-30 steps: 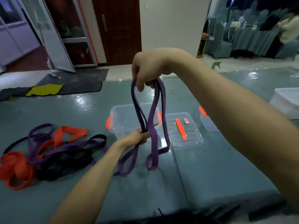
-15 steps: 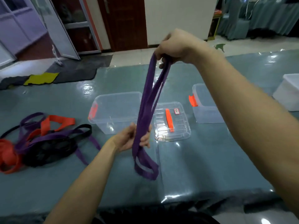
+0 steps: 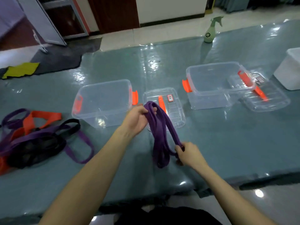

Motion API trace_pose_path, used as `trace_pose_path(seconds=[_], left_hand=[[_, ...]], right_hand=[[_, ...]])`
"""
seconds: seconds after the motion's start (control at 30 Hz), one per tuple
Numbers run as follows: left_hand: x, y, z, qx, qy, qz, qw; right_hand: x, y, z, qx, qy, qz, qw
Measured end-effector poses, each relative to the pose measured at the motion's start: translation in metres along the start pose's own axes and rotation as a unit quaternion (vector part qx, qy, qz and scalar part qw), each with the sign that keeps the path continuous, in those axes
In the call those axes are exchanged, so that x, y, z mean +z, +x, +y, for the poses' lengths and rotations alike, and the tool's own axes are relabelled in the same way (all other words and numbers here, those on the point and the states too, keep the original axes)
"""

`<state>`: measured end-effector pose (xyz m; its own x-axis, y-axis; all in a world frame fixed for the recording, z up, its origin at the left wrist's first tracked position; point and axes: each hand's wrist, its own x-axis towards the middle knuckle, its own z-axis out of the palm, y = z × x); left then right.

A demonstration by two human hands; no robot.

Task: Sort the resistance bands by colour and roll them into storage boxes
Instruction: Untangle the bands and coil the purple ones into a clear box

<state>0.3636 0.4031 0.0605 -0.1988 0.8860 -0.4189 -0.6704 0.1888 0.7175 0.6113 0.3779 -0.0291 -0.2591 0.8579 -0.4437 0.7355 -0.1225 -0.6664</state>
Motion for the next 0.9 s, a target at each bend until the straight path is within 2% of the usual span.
trace_pose_path(seconds=[0.07,0.1,0.13,0.17,0.23,0.27,0.3,0.5,0.57,0.67,0.77,0.9], left_hand=[[0.010,0.015,-0.019,0.020,0.033,0.016,0.999],[0.008,0.023,-0.031,0.033,0.098,0.031,0.994],[0.002,0.029,-0.043,0.050,0.212,0.053,0.974],[-0.007,0.035,-0.053,0.061,0.356,0.071,0.930],[-0.033,0.040,-0.072,0.066,0.599,0.080,0.794],[-0.044,0.040,-0.079,0.067,0.653,0.083,0.750],[-0.053,0.037,-0.083,0.068,0.670,0.091,0.734],[-0.090,0.030,-0.078,0.063,0.650,0.119,0.748],[-0.099,0.028,-0.072,0.047,0.662,0.122,0.738],[-0.108,0.020,-0.068,0.044,0.679,0.119,0.723],[-0.116,0.006,-0.060,0.048,0.683,0.139,0.716],[-0.139,-0.026,-0.044,0.080,0.723,0.149,0.670]], right_hand=[[0.008,0.001,-0.001,-0.003,-0.003,-0.008,1.000],[0.012,0.002,-0.003,-0.007,-0.027,-0.014,1.000],[0.018,0.004,-0.002,-0.017,-0.076,-0.022,0.997],[0.026,0.006,-0.001,-0.033,-0.136,-0.032,0.990],[0.043,0.003,0.002,-0.067,-0.250,-0.039,0.965],[0.049,0.003,0.004,-0.079,-0.280,-0.036,0.956],[0.053,0.001,0.005,-0.084,-0.291,-0.031,0.953],[0.050,0.002,0.012,-0.075,-0.295,-0.034,0.952],[0.038,-0.002,0.014,-0.078,-0.281,-0.038,0.956],[0.021,-0.013,0.007,-0.082,-0.343,0.020,0.936],[0.018,-0.024,-0.019,-0.143,-0.376,0.054,0.914],[0.039,-0.028,-0.073,-0.241,-0.393,0.041,0.886]])
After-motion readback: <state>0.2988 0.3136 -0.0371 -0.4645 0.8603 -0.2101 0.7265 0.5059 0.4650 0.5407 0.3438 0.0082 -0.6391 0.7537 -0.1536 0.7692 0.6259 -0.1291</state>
